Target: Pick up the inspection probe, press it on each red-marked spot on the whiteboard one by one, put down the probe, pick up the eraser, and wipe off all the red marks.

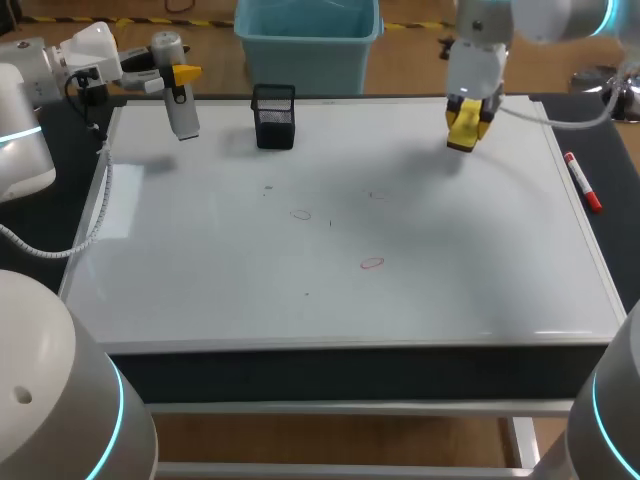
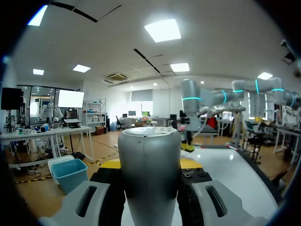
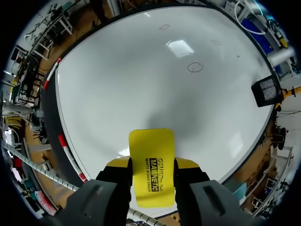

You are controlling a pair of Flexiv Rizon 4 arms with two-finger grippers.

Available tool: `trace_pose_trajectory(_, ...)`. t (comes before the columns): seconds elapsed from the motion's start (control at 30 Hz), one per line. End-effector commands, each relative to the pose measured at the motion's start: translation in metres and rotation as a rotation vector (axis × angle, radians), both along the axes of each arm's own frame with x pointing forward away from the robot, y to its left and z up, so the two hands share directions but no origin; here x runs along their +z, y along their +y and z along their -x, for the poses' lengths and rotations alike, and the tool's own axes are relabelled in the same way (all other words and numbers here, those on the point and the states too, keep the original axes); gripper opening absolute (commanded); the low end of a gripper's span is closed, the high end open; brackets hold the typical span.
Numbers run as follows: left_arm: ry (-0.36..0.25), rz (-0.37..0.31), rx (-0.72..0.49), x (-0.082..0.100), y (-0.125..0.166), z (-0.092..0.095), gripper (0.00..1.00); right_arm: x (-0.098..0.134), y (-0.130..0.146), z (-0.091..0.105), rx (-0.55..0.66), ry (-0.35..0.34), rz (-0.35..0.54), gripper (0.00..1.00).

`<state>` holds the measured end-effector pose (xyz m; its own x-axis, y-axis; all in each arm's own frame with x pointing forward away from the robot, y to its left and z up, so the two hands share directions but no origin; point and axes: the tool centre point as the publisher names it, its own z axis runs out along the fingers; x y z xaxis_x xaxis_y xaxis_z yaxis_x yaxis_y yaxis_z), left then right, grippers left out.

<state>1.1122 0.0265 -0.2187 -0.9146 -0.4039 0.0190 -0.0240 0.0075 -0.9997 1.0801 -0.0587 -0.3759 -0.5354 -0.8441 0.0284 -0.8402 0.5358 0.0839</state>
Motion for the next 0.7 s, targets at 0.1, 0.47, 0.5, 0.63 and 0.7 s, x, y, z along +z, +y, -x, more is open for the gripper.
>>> trace_pose_trajectory(0.1, -0.003, 0.003, 0.001, 0.000, 0.000, -0.001, 0.00, 0.005, -0.012, 0.019, -0.031, -0.027, 0.005, 0.00)
trace_pose_trajectory(0.47, -0.003, 0.003, 0.001, 0.000, 0.000, -0.001, 0.00, 0.004, -0.021, 0.033, -0.070, -0.017, -0.005, 0.00)
trace_pose_trajectory(0.5, -0.003, 0.003, 0.001, 0.000, 0.000, -0.001, 0.00, 0.004, -0.021, 0.034, -0.076, -0.018, -0.004, 0.00)
trace_pose_trajectory(0.63, -0.003, 0.003, 0.001, 0.000, 0.000, -0.001, 0.00, 0.004, -0.021, 0.034, -0.076, -0.018, -0.004, 0.00)
trace_pose_trajectory(0.7, -0.003, 0.003, 0.001, 0.000, 0.000, -0.001, 0.00, 0.004, -0.021, 0.034, -0.076, -0.018, -0.004, 0.00)
